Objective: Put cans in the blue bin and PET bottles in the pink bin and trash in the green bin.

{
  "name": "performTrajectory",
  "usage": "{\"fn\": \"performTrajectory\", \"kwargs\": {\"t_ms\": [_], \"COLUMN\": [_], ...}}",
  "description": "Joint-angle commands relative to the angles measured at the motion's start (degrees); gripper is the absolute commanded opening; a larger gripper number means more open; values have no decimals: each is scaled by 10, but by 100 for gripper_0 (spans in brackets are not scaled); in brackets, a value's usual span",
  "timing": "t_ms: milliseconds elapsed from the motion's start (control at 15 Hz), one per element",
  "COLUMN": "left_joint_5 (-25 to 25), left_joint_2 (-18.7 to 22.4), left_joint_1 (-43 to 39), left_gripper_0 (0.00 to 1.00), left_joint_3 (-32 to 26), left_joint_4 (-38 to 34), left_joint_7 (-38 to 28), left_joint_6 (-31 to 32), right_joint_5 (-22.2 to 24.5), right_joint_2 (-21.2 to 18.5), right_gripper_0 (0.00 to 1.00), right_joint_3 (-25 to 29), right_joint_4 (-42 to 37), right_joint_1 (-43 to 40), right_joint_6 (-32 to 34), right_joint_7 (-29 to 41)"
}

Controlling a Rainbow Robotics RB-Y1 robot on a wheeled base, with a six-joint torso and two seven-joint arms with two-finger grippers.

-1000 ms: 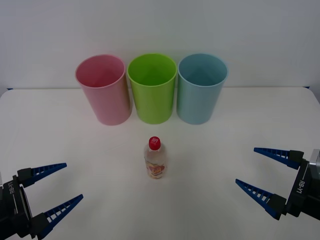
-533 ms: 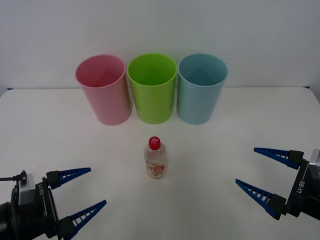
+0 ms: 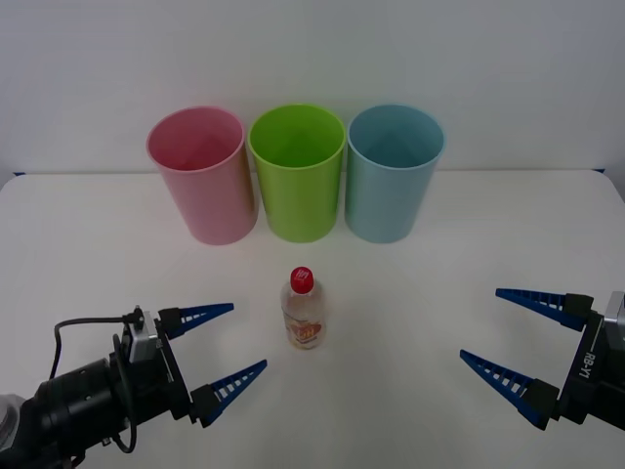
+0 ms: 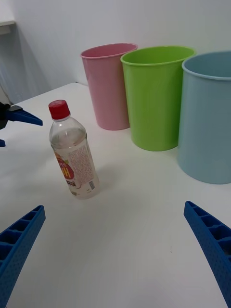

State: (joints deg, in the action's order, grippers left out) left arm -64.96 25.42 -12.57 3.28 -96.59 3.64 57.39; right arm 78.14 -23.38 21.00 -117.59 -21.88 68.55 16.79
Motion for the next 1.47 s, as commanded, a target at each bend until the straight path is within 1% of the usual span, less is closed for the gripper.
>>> {"fn": "performTrajectory", "kwargs": {"t_ms": [67, 200, 267, 400, 533, 867, 1200, 1267, 1333, 1467], "left_joint_5": [-11, -24, -39, -65, -86, -76, -76, -76, -77, -83], "left_joint_2": [-3, -19, -32, -58, -75, -78, -80, -79, -79, -79], "left_joint_1": [24, 47, 58, 84, 101, 126, 138, 138, 137, 137], "left_gripper_0": [100, 100, 100, 100, 100, 100, 100, 93, 79, 38], "left_joint_3": [45, 70, 74, 74, 79, 121, 123, 123, 123, 123], "left_joint_4": [6, 18, 32, 70, 92, 99, 110, 110, 110, 110], "left_joint_7": [10, 17, 19, 18, 16, 8, 10, 10, 10, 16], "left_joint_6": [-47, -91, -100, -102, -105, -132, -148, -148, -148, -147], "right_joint_5": [0, 0, 0, 0, 0, 0, 0, 0, 0, 0], "right_joint_2": [0, 0, 0, 0, 0, 0, 0, 0, 0, 0], "right_gripper_0": [100, 100, 100, 100, 100, 100, 100, 100, 100, 100], "right_joint_3": [0, 0, 0, 0, 0, 0, 0, 0, 0, 0], "right_joint_4": [0, 0, 0, 0, 0, 0, 0, 0, 0, 0], "right_joint_1": [0, 0, 0, 0, 0, 0, 0, 0, 0, 0], "right_joint_6": [0, 0, 0, 0, 0, 0, 0, 0, 0, 0], "right_joint_7": [0, 0, 0, 0, 0, 0, 0, 0, 0, 0]}}
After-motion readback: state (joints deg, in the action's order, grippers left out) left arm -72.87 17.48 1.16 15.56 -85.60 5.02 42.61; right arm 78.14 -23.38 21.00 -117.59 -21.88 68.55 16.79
